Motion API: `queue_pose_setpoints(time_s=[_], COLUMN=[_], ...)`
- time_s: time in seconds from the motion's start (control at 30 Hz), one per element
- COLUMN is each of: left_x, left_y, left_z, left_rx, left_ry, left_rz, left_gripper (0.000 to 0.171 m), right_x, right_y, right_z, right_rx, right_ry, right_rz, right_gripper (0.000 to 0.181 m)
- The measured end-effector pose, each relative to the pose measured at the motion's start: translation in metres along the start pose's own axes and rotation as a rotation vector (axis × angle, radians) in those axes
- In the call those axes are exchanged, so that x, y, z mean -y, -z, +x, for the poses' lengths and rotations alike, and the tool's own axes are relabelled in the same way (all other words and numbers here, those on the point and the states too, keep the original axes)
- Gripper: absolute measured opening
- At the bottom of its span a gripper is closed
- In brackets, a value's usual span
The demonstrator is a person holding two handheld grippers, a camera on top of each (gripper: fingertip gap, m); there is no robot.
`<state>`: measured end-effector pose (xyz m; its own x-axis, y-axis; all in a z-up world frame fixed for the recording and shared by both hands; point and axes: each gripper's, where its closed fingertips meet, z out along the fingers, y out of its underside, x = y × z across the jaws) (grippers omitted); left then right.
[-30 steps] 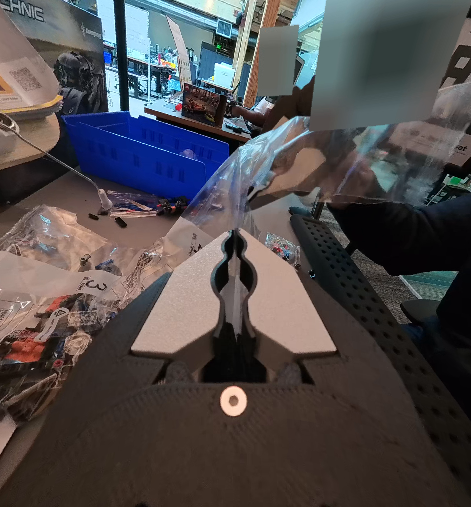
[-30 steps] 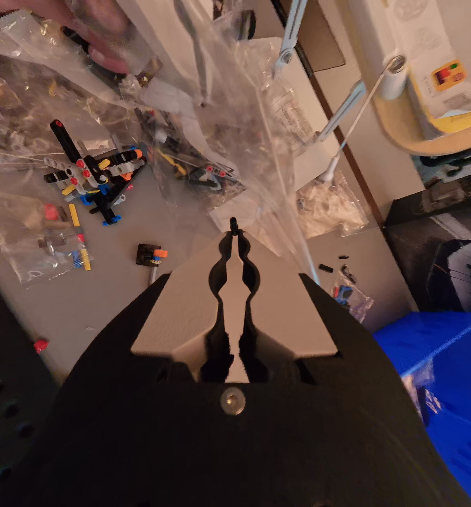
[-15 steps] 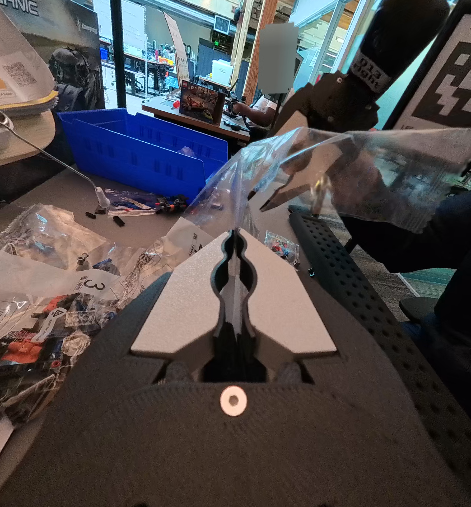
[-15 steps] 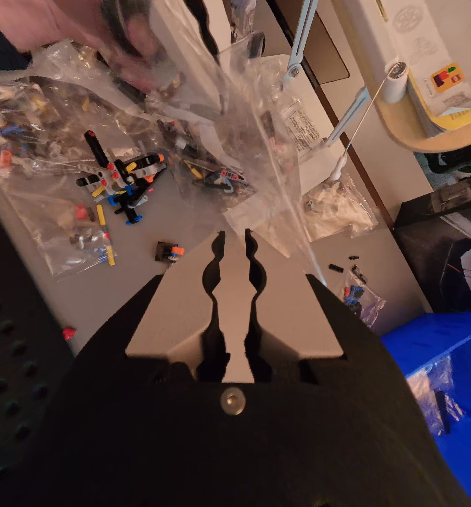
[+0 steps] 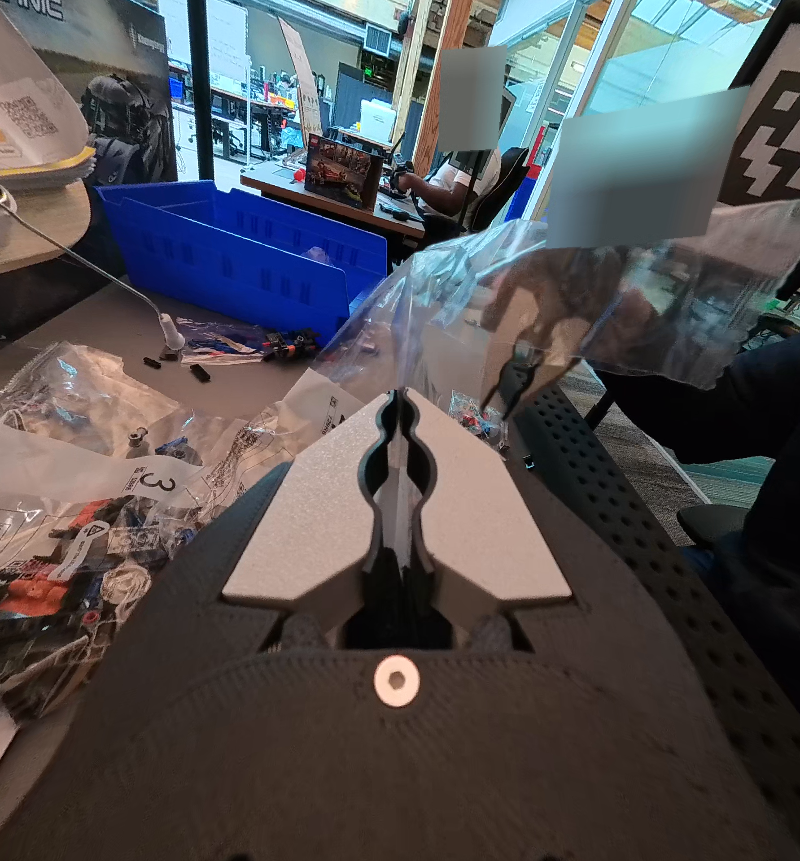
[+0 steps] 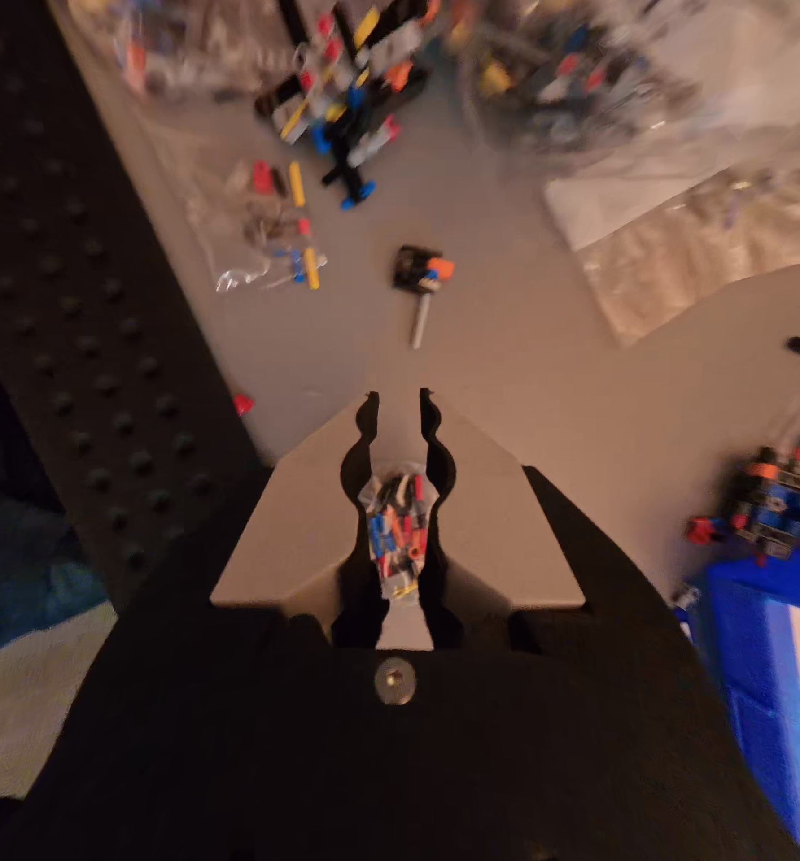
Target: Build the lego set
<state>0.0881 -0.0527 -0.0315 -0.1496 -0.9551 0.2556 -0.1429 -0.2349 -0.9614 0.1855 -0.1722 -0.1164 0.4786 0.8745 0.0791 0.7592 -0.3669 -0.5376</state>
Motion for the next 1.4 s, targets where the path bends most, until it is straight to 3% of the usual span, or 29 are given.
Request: queue_pose_setpoints(time_s=[0.13, 0.33, 0.7, 0.87, 1.03, 1.2, 1.4], left_x=[0.000, 0.001, -0.001, -0.001, 0.000, -0.001, 0.001], left_y=[0.001, 0.002, 0.000, -0.001, 0.000, 0.000, 0.001], left_z=[-0.001, -0.001, -0.001, -0.001, -0.001, 0.000, 0.000], left_rx=[0.002, 0.003, 0.000, -0.001, 0.002, 0.000, 0.001], left_ry=[0.001, 0.002, 0.003, 0.002, 0.002, -0.001, -0.003], left_rz=[0.002, 0.004, -0.002, -0.007, -0.001, -0.005, -0.001], left_gripper=[0.000, 0.000, 0.000, 0.000, 0.000, 0.000, 0.000], right_x=[-0.018, -0.047, -0.059, -0.056, -0.028, 0.038, 0.093], right_y=[-0.023, -0.042, -0.035, -0.036, -0.023, 0.012, 0.019], right_z=[-0.020, -0.023, -0.022, -0.020, -0.004, 0.047, 0.083], right_rx=[0.074, 0.091, 0.097, 0.063, 0.004, -0.195, -0.244], right_ry=[0.053, 0.010, -0.101, -0.067, -0.053, -0.038, -0.025], right_rz=[-0.111, -0.232, -0.234, -0.224, -0.124, 0.082, 0.226], right_gripper=[0.015, 0.018, 0.022, 0.005, 0.006, 0.005, 0.005])
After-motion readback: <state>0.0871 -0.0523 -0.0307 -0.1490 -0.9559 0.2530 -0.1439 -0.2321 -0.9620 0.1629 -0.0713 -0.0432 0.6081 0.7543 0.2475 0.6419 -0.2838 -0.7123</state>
